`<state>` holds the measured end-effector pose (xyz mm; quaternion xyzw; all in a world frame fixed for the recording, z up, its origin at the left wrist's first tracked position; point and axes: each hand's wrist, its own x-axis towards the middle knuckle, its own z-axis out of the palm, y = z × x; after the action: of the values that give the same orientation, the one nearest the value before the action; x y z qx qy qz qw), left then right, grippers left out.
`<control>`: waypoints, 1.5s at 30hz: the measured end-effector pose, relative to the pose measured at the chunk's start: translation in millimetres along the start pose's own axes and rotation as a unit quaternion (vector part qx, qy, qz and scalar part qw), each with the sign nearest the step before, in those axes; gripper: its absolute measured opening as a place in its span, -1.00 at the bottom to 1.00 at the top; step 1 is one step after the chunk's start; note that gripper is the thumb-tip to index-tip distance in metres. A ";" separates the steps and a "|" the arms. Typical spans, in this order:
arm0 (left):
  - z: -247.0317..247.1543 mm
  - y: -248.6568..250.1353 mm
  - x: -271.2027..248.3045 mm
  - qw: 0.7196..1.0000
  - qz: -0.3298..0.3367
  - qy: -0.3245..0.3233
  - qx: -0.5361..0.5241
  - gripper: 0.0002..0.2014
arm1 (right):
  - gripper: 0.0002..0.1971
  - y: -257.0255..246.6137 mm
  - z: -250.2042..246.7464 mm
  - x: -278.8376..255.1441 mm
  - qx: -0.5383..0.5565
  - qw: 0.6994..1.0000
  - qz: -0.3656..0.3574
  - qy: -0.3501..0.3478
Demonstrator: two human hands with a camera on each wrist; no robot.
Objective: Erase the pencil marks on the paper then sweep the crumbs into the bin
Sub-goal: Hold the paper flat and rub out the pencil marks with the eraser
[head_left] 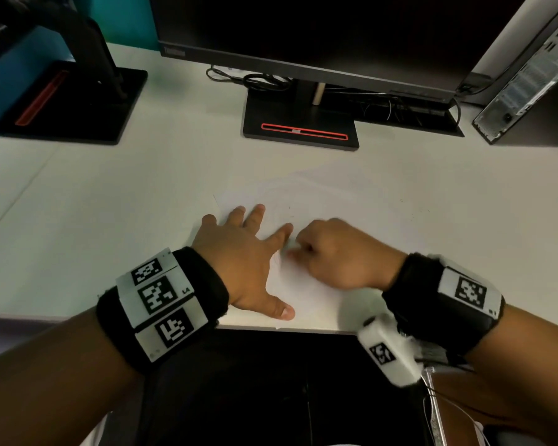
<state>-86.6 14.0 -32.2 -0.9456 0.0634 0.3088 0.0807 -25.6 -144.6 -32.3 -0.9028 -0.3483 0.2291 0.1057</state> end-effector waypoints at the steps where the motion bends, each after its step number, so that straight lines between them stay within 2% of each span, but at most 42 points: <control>1: 0.0 0.3 0.3 1.000 -0.001 0.000 -0.002 0.25 | -0.53 5.4 -5.6 4.7 0.004 0.999 0.026 0.020; 2: 0.1 0.7 0.3 1.000 -0.002 0.001 -0.004 0.26 | -0.52 9.1 -7.6 7.8 0.006 0.999 0.040 0.036; 4: -0.2 -0.3 -0.2 1.000 -0.006 0.001 -0.007 0.31 | -0.54 3.0 -3.9 7.6 -0.008 0.999 0.019 0.041; 7: -0.4 0.5 0.1 1.000 -0.011 0.000 -0.011 0.38 | -0.58 -13.9 9.2 -3.9 -0.004 0.999 -0.034 -0.015; 9: -0.1 -0.4 -0.1 1.000 -0.017 0.001 -0.008 0.42 | -0.56 -11.5 6.0 -2.1 -0.006 0.999 -0.027 -0.028; 12: 0.1 0.1 0.4 1.000 -0.019 0.002 -0.007 0.45 | -0.54 2.1 -4.9 9.4 -0.011 1.000 0.016 0.014; 14: 0.6 -0.3 0.1 1.000 -0.018 0.001 -0.008 0.44 | -0.55 0.4 -2.1 8.7 -0.015 0.999 0.005 0.031; 18: 0.0 -2.2 -0.5 1.000 -0.010 0.000 -0.010 0.43 | -0.57 -13.1 9.1 0.0 -0.009 0.998 -0.049 -0.025; 23: -0.4 -0.6 -1.1 1.000 -0.014 -0.003 -0.011 0.43 | -0.54 2.9 -2.2 16.1 -0.014 0.999 -0.011 0.031; 27: -1.6 -0.7 -0.6 1.000 -0.007 -0.006 -0.012 0.41 | -0.59 -11.9 9.6 4.6 -0.001 0.998 -0.067 -0.023; 29: -1.2 -0.9 -0.8 1.000 -0.010 -0.008 -0.012 0.42 | -0.58 -7.6 3.6 8.1 -0.003 0.998 -0.054 -0.029; 32: -0.6 -0.5 -0.6 0.999 -0.019 -0.017 -0.019 0.45 | -0.54 6.8 -8.7 22.1 -0.019 1.000 -0.003 0.021; 34: -0.1 -0.9 -0.7 0.999 -0.021 -0.019 -0.024 0.46 | -0.55 5.1 -5.1 23.4 -0.034 0.999 -0.014 0.037; 37: 0.6 -1.2 -1.3 0.999 -0.018 -0.011 -0.026 0.44 | -0.57 -9.0 4.4 13.6 -0.034 0.997 -0.066 -0.019; 39: 0.9 -1.6 -1.7 1.000 -0.018 -0.011 -0.021 0.44 | -0.55 -7.1 -0.9 15.6 -0.033 0.997 -0.058 -0.036; 42: 0.9 -1.6 -1.5 1.000 -0.020 -0.016 -0.014 0.45 | -0.52 6.3 -12.4 28.4 -0.032 0.999 -0.015 0.001; 45: 1.2 -1.7 -2.2 1.000 -0.020 -0.012 -0.017 0.43 | -0.55 0.1 -3.3 26.1 -0.037 0.998 -0.043 0.016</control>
<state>-88.7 16.1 -31.7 -0.9441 0.0382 0.3196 0.0712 -6.9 -127.2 -38.4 -0.8936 -0.3938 0.1970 0.0873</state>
